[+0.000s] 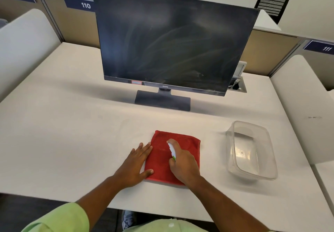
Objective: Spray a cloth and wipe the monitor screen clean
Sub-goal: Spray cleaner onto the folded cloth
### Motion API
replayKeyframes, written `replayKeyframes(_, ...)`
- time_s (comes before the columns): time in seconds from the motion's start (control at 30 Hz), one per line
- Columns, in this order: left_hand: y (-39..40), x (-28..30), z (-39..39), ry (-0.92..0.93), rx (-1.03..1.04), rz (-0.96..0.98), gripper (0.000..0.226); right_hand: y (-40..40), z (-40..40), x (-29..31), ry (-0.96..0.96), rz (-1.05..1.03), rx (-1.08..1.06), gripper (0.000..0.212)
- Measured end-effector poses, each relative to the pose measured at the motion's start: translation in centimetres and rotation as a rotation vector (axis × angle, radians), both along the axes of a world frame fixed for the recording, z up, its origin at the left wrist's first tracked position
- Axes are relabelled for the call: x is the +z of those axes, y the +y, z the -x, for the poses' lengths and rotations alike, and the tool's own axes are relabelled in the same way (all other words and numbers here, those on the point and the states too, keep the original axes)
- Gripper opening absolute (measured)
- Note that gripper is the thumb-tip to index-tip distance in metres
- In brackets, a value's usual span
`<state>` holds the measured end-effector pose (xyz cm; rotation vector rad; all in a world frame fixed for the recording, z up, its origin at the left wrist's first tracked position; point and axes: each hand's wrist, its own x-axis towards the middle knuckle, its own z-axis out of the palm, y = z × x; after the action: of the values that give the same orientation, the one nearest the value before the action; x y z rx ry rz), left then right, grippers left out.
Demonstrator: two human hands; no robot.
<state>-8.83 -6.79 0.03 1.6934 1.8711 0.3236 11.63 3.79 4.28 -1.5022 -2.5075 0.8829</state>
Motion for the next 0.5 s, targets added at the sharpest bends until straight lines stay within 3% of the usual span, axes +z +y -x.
replayKeyframes(0.3,0.2,-0.7,0.2,-0.015,-0.014,0.004,0.093,0.2,0.8,0.5,0.081,-0.086,-0.008,0.074)
replayKeyframes(0.5,0.1,-1.0,0.3,-0.004,-0.01,-0.005,0.092,0.4,0.8,0.9,0.066,-0.117,-0.001,0.06)
